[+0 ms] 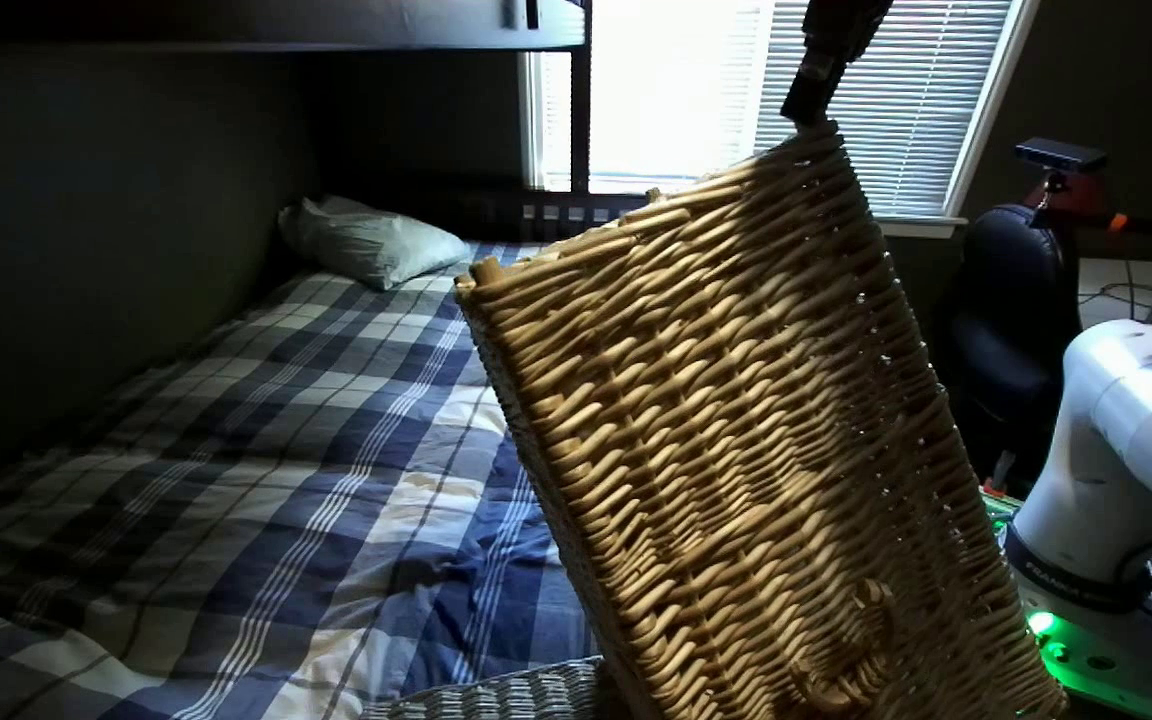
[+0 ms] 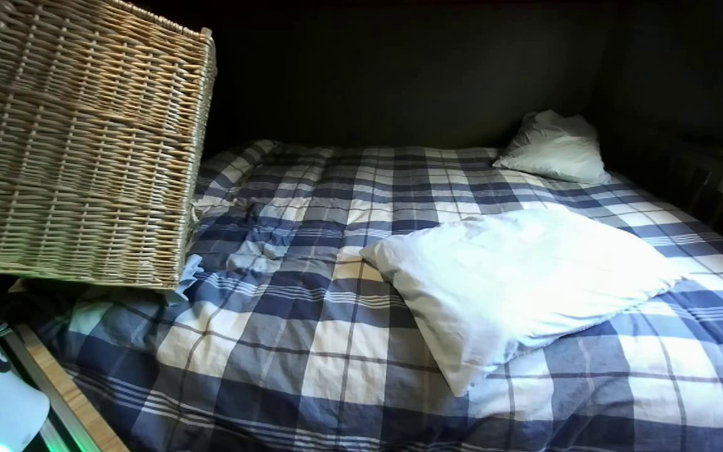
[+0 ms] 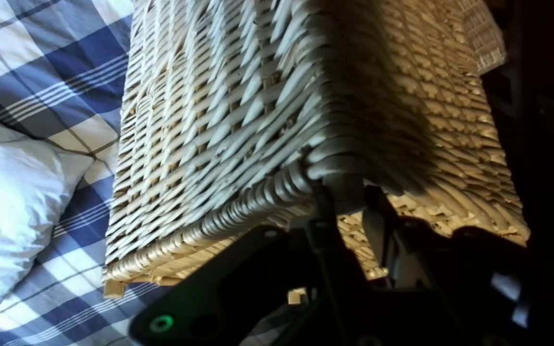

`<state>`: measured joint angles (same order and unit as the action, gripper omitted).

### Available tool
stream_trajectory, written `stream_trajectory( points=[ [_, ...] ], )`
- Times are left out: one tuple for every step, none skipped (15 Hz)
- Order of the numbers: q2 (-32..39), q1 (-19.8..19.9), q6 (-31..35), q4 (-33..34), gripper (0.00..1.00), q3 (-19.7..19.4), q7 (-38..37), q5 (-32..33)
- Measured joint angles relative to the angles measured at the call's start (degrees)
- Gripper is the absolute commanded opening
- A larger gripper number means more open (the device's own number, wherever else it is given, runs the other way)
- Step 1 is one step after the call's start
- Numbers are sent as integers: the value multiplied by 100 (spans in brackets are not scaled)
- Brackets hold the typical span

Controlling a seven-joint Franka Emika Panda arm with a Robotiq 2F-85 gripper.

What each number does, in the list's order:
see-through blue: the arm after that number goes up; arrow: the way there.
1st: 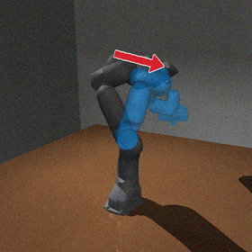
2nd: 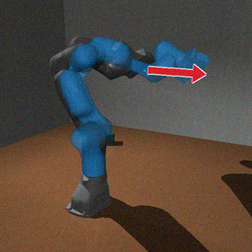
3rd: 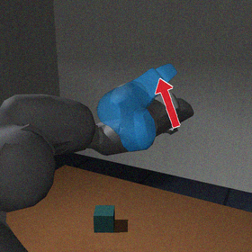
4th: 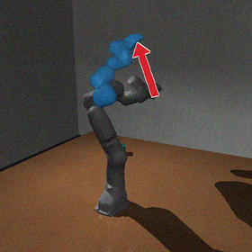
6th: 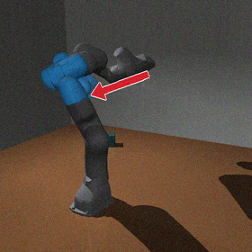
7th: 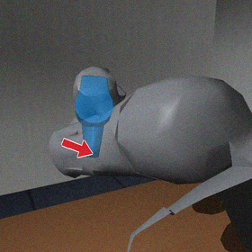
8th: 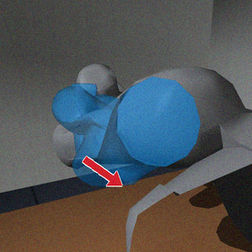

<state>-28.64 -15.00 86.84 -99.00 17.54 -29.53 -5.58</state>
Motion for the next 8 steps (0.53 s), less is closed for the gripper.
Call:
stream_trajectory(
  points=[
    [42,1,-169,94,5,-20,158,-125],
    [93,1,-371,214,5,-31,296,-255],
    [151,2,-591,361,5,-33,404,-370],
    [219,1,-827,531,5,-33,483,-488],
    [293,-18,-1064,715,5,-42,526,-587],
    [373,-25,-1297,901,5,-43,562,-700],
    [458,-23,-1536,1098,5,-43,601,-815],
    [550,-21,-1764,1295,5,-43,625,-927]
  ],
)
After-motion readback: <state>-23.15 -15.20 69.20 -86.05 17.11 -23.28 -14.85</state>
